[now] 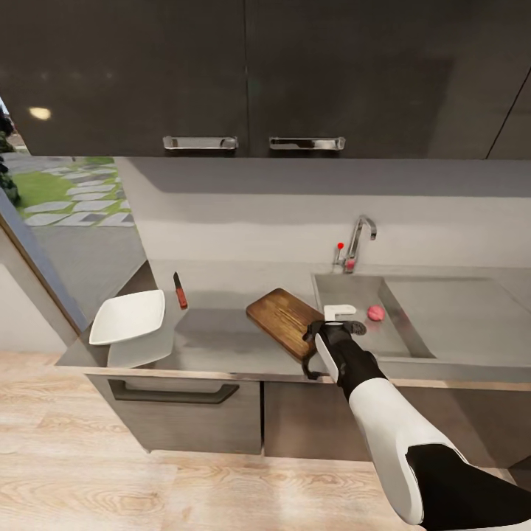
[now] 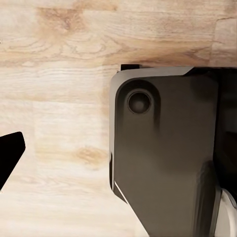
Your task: In the kitchen, take the Vidalia onion out of the sink, dice it on the chopping board with the paring knife, put the diced onion into the bowl on the countertop, then place both the paring knife and the chopping board into the sink.
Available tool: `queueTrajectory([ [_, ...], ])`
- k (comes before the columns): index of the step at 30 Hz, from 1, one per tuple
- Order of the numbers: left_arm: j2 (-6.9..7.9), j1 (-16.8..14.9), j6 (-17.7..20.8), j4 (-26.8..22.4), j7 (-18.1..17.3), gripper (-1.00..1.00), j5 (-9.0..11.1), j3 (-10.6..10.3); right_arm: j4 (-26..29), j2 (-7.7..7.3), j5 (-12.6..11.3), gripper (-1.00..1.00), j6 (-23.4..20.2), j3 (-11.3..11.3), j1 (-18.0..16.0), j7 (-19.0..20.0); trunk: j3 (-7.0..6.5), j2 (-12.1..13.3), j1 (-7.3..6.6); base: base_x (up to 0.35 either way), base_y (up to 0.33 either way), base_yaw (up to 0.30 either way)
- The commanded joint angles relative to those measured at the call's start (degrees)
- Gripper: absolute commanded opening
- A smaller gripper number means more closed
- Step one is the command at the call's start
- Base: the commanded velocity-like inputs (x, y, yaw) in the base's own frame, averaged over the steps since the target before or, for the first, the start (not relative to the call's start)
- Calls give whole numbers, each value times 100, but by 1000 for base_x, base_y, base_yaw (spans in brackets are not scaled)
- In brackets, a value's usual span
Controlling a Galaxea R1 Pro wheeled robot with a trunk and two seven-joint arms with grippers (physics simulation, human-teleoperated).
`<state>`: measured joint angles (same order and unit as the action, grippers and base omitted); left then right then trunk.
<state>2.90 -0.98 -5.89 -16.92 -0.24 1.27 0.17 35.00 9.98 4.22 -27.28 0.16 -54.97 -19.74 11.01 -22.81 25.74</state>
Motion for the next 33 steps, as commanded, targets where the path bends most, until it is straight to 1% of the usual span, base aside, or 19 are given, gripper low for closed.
queueTrajectory([
  [1,0,-3,-18,4,-3,100,13,1,7,2,44,100,-49,2,-3,-3,11,-11,5,154,66,0],
  [11,0,-4,-18,6,-3,100,10,1,5,2,44,100,-49,2,-2,-3,36,-11,5,27,12,0],
  [33,0,-3,-18,12,-3,100,-1,1,5,2,44,100,-49,2,-1,-3,183,-11,5,-2,-21,0],
])
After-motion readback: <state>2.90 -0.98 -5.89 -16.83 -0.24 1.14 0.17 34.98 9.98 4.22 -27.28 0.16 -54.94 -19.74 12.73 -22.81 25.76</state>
